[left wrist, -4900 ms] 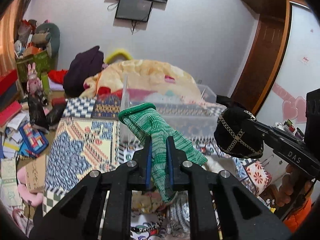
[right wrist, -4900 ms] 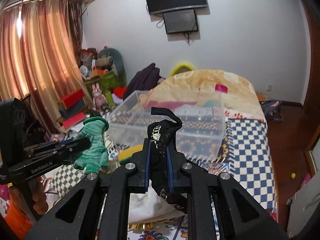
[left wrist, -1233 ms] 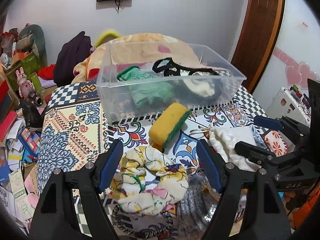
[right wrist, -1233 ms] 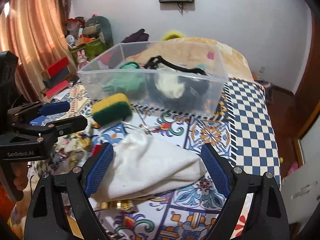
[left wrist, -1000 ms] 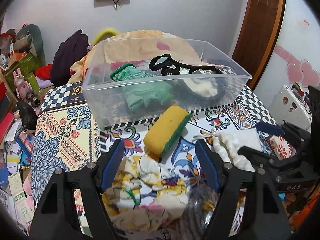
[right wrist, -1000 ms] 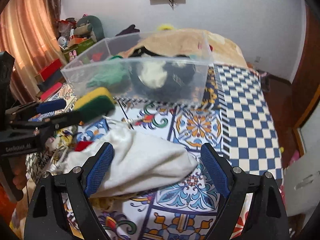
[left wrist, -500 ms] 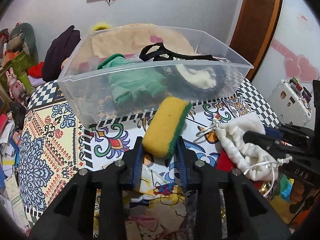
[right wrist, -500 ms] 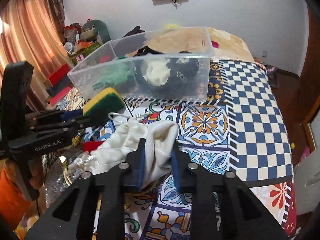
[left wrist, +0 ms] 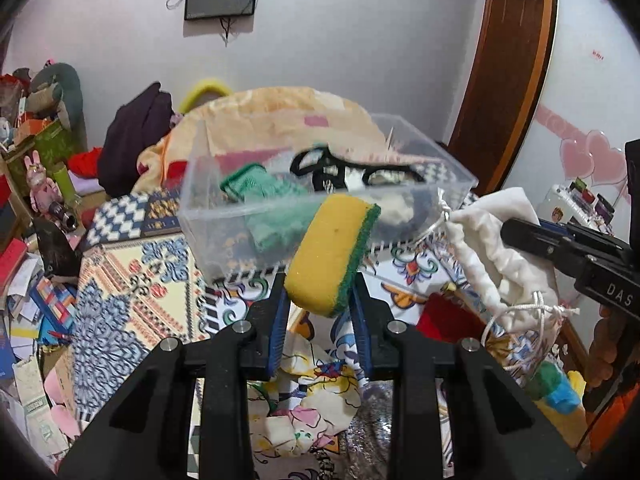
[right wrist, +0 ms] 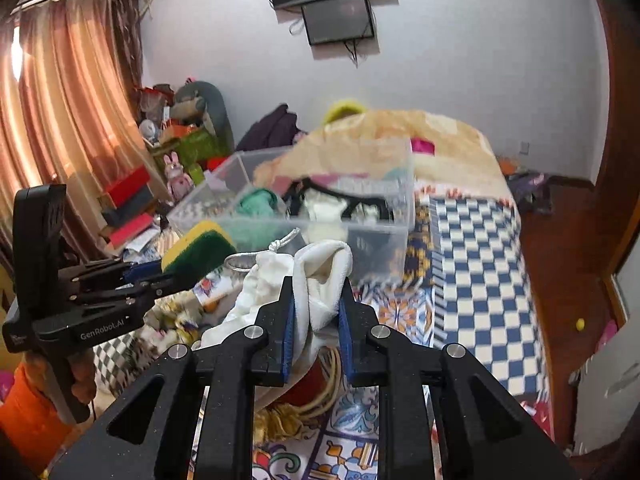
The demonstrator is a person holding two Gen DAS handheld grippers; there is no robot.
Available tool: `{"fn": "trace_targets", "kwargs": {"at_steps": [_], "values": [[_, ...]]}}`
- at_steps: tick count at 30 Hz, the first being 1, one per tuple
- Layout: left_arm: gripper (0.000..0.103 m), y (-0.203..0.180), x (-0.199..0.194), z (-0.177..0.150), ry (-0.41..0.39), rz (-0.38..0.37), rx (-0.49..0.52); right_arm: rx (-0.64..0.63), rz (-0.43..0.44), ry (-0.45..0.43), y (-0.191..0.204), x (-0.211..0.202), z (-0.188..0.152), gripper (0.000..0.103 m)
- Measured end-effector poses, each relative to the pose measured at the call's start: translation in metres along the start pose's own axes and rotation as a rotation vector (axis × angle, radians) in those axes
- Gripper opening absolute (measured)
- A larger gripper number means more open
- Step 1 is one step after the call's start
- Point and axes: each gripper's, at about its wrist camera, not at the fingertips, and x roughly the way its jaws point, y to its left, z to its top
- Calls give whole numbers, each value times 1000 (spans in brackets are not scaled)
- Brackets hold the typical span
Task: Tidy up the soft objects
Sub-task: 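Lower the sponge and white pouch into the clear box and release both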
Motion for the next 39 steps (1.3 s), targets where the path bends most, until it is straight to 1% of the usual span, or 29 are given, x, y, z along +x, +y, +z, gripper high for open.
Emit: {"fn": "trace_targets", "kwargs": {"at_steps": [2,8,15,18,20,24,28,34,39], "values": [[29,7,-16,6,-29,2,3,-9,-1,-25,4,-2,8,17],[29,17,-34,26,-100,25,-15,-26,-22,-107,10,-5,37,17],[29,33,-29,46,-140,61,-61,-27,-60,-176,12,1,65,17],[29,38,-22,51,-138,69,-77,-30,-88,-194,14,11,75,17],[29,41,-16,53,-132,71,-88,-23,-90,-195,13,15,81,17],[29,47,-4,57,-107,58,-105,-2,-84,-176,12,33,87,17],[29,45,11,60,-84,80,-75,13,-67,-128,13,54,89,17],[29,43,33,62,-41,104,-59,-25,-76,-53,21,82,87,17],[30,47,51,63,-2,110,-70,-45,-77,8,24,101,83,17]]}}
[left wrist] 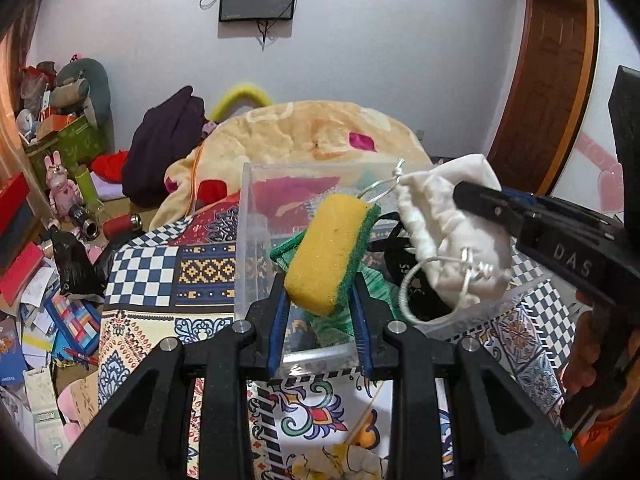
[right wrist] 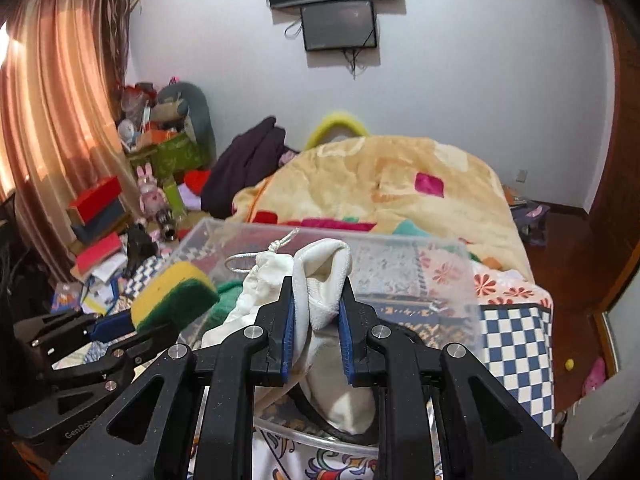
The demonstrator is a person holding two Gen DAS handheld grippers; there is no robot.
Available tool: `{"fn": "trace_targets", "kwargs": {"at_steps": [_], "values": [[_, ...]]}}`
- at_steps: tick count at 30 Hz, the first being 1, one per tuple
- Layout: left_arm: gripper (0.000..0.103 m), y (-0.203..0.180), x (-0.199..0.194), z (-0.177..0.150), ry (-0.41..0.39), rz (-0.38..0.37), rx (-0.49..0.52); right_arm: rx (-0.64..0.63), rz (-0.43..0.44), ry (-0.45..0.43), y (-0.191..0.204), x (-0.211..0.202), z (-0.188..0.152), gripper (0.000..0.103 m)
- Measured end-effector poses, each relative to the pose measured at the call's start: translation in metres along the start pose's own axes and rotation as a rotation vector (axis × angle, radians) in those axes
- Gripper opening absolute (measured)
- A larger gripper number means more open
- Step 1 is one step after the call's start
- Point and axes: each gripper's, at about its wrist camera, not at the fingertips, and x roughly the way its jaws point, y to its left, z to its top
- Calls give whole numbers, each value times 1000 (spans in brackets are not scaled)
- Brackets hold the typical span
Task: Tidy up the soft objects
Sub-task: 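Lower the sponge and white pouch into the clear box and release both, then grasp the floral scrunchie with the left tool while the right tool grasps the red gift bag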
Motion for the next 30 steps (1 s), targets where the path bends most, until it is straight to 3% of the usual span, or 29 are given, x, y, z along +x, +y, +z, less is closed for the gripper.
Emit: {"fn": "trace_targets", "kwargs": {"at_steps": [8,12,14,17,23,30], "values": [[30,-4,7,1,13,-1,2,-53,-6,89,6,15,-8,23],[45,-4,4,1,19,-4,-10,-60,-5,100,5,11,-10,34],[48,-3,1,1,21,-20,-22,-66,-6,91,5,5,-9,46],[50,-4,-6,0,18,-33,-24,-74,-13,67,6,-3,-8,57],[58,-11,-32,-2,-25,-45,9,-92,-18,10,8,-30,-9,67],[67,-18,-73,-10,-89,-73,55,-86,0,-59,8,-64,-17,68]]}}
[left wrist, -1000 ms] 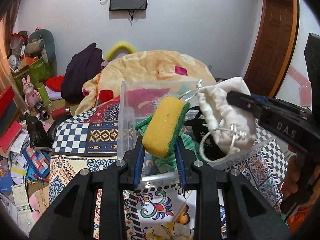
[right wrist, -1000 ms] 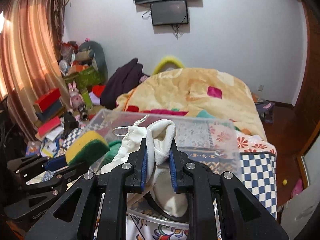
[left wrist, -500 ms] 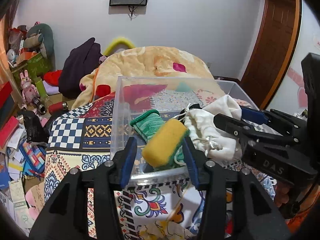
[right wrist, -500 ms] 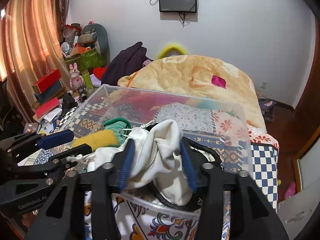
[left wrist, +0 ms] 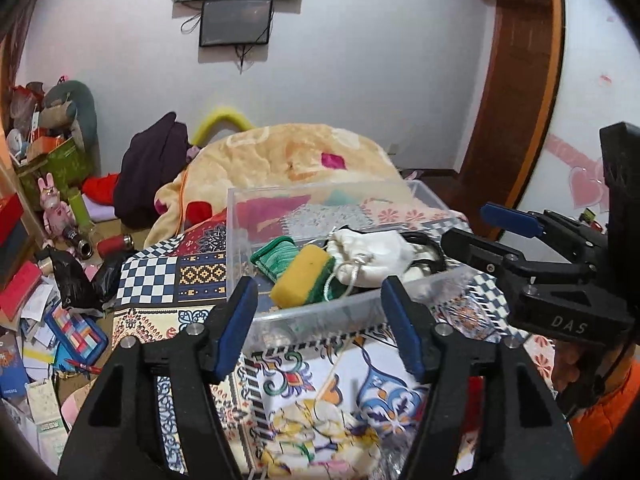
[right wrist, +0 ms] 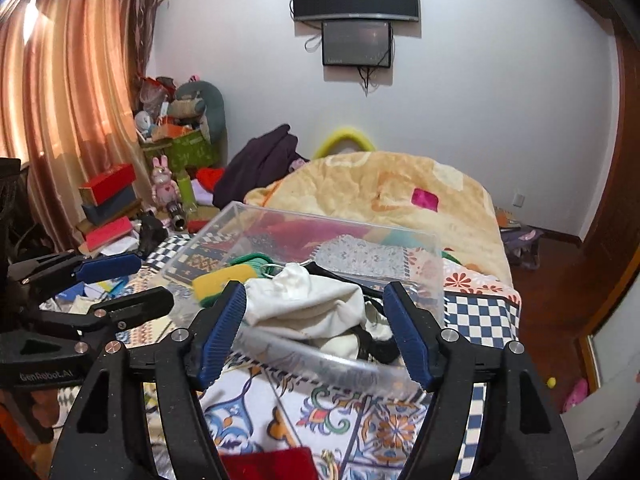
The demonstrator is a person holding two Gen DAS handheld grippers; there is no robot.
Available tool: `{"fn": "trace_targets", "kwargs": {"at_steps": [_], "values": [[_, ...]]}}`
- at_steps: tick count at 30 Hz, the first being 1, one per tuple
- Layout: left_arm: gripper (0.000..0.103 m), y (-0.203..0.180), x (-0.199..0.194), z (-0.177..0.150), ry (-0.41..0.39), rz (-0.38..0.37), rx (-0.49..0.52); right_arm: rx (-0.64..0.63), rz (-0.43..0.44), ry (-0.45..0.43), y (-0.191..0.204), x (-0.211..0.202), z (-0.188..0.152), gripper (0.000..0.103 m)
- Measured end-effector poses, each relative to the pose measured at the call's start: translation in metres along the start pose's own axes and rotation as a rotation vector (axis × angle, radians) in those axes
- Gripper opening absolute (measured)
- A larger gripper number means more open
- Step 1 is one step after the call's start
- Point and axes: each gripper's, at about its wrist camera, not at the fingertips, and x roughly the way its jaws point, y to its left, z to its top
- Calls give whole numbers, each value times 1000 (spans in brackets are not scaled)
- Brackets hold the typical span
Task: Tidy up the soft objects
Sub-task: 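Grasp the floral scrunchie with the left tool while the right tool grasps the red gift bag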
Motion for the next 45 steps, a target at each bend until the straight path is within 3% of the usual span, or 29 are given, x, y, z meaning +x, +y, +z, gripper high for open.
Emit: {"fn": "trace_targets", "kwargs": {"at_steps": [5,11,26,33,38,42,45], "values": [[70,-4,-20,-12,-14,-1,22,-18,6,-15,2,-18,-14,71],[71,-7,-25,-34,36,-7,37,-21,19,26,9,-23,-41,72],[71,-9,7,-102,230,-22,6,5,70,216,18,-5,-106,72],[71,-4,22,-107,239,36,-18,7,78,260,21,3,-121,72],[71,1,27,-106,228,50,-36,2,51,260,17,3,-124,51],[58,7,32,-106,233,40,-54,-4,25,248,12,1,-123,35],[48,8,31,-105,225,40,-54,12,27,235,8,0,-123,29]]}}
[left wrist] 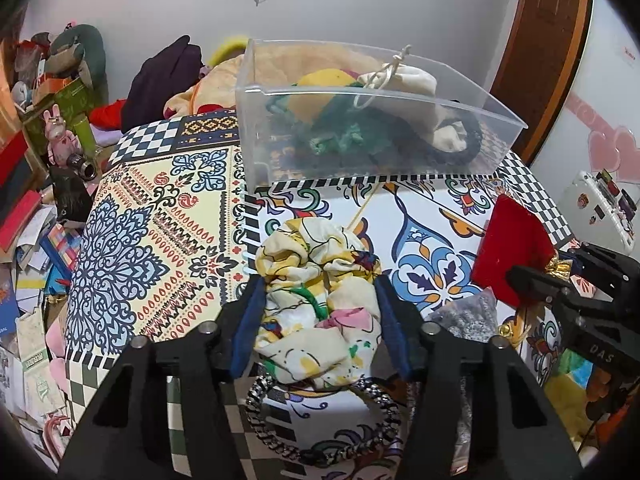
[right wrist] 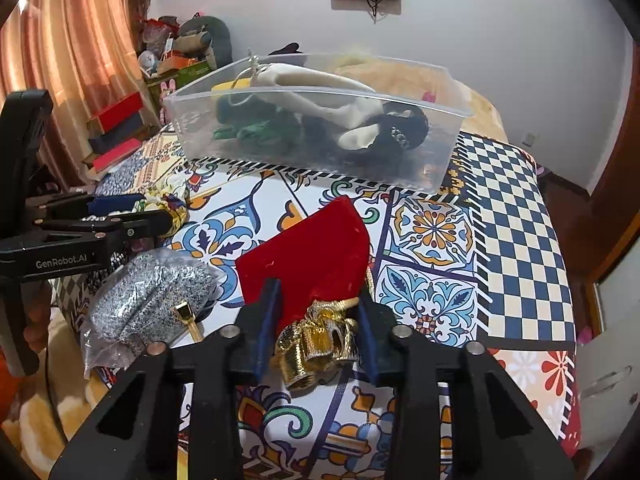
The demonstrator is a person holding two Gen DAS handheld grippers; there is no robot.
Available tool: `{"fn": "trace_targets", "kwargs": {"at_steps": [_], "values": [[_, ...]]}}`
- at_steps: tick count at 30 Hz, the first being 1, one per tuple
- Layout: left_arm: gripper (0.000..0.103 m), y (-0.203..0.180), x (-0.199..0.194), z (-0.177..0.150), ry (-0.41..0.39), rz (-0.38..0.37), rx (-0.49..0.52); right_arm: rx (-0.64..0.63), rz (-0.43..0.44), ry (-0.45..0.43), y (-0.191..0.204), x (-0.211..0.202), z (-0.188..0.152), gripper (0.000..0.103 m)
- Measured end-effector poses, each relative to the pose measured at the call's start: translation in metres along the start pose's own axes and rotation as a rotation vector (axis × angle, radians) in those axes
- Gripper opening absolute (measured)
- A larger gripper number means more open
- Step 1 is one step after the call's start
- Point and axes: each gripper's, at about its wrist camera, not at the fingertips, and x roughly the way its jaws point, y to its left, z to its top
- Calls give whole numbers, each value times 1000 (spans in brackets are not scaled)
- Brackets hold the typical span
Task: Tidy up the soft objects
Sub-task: 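Grasp the floral scrunchie with the left tool while the right tool grasps the red gift bag, then drop the scrunchie and red gift bag into the clear box, opening both tools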
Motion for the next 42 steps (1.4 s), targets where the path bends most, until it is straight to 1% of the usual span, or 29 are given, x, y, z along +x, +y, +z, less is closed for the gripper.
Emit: {"fn": "trace_targets", "kwargs": {"at_steps": [1,3,7,8,11,17,25,30,38,42], "values": [[47,0,0,0,0,-5,0,4,0,-3,-1,0,0,26],[35,0,-2,-1,-1,-18,3,9,5,-5,-3,-1,0,19],[27,-4,-6,-1,-11,-17,34,6,17,-9,-1,-2,1,17],[24,-5,-8,0,-15,-16,39,7,20,-14,-1,-4,1,17],[23,-6,-14,4,-33,-24,38,13,25,-35,-3,-11,4,17],[22,-4,-34,21,-100,-43,28,23,15,-94,-10,-29,17,17],[22,-11,-64,47,-207,-60,37,16,-3,-221,-11,-53,56,17],[23,-13,-76,66,-267,-61,44,2,-19,-296,-11,-64,82,17],[23,-26,-79,95,-318,-56,75,-10,-47,-398,-9,-74,119,17],[23,-32,-75,109,-329,-59,83,-12,-55,-437,-6,-72,137,17]]}}
